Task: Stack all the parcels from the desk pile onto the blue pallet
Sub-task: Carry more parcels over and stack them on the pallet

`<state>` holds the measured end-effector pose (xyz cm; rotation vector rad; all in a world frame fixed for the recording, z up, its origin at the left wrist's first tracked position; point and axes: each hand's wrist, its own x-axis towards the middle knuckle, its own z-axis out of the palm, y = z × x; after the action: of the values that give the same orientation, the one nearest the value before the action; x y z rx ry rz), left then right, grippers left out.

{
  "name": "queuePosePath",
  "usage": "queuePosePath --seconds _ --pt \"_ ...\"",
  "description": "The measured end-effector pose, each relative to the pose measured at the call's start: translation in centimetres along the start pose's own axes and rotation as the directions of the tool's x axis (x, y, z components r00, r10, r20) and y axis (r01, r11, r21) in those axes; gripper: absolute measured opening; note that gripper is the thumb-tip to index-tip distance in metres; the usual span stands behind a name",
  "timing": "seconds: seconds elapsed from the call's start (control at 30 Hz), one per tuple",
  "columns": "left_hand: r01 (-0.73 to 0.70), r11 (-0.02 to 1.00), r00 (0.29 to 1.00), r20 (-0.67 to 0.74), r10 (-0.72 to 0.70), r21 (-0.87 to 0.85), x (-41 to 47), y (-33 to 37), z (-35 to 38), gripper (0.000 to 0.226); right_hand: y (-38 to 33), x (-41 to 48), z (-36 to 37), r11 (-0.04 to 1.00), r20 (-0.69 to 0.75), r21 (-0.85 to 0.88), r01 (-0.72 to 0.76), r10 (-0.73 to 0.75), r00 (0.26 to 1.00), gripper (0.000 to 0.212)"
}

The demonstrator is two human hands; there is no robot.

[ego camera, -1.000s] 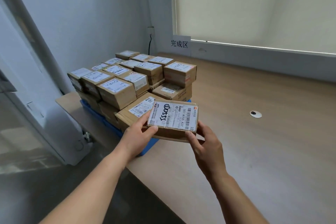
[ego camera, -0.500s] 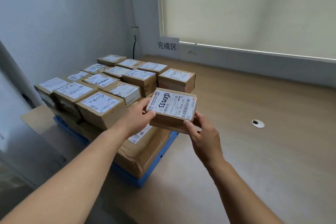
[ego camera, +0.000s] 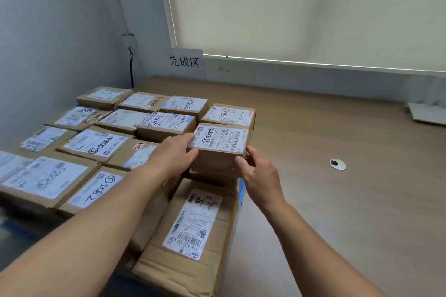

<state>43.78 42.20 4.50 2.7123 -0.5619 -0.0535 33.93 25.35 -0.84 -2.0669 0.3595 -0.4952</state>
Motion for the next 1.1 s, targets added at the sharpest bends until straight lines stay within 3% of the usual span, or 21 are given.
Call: queuePosePath --seconds 0.17,0.3,0.37,0.57,0.7,0.93,1.1 --pt "-0.119 0.983 0.993 0.025 0.116 0.143 2.1 -1.3 0.5 0.042 0.3 0.7 1.9 0.999 -0.015 -0.014 -0.049 0.049 0.999 0.04" --pt "-0.217 0.907 0.975 0.04 0.217 0.362 2.5 -2.0 0.2 0.035 0.4 0.7 2.7 0.997 -0.031 -0.003 -0.071 0.071 0.997 0.039" --pt "-0.24 0.89 0.97 0.063 0.234 0.388 2.8 -2.2 -0.2 0.036 0.7 0.5 3.0 0.997 -0.055 0.004 -0.074 0.074 0.996 0.038" --pt "-0.235 0.966 0.971 -0.008 0.237 0.104 5.8 -1.0 -2.4 0.045 0.3 3.7 1.8 0.989 -0.245 -0.07 -0.133 0.113 0.963 0.037" --pt "-0.164 0.982 0.986 0.045 0.16 0.097 9.4 -0.4 -2.8 0.039 -0.6 6.9 1.2 0.979 -0.201 -0.082 -0.185 0.166 0.966 0.027" --pt "-0.152 0.983 0.973 0.187 0.131 0.1 13.0 0.2 -1.7 0.036 -1.1 9.5 1.7 0.98 -0.072 -0.018 -0.198 0.196 0.978 0.032" --pt "-0.149 0.989 0.973 0.179 0.144 0.014 13.6 -0.3 -1.4 0.043 -1.3 9.5 1.8 0.981 -0.056 -0.022 -0.195 0.193 0.98 0.032"
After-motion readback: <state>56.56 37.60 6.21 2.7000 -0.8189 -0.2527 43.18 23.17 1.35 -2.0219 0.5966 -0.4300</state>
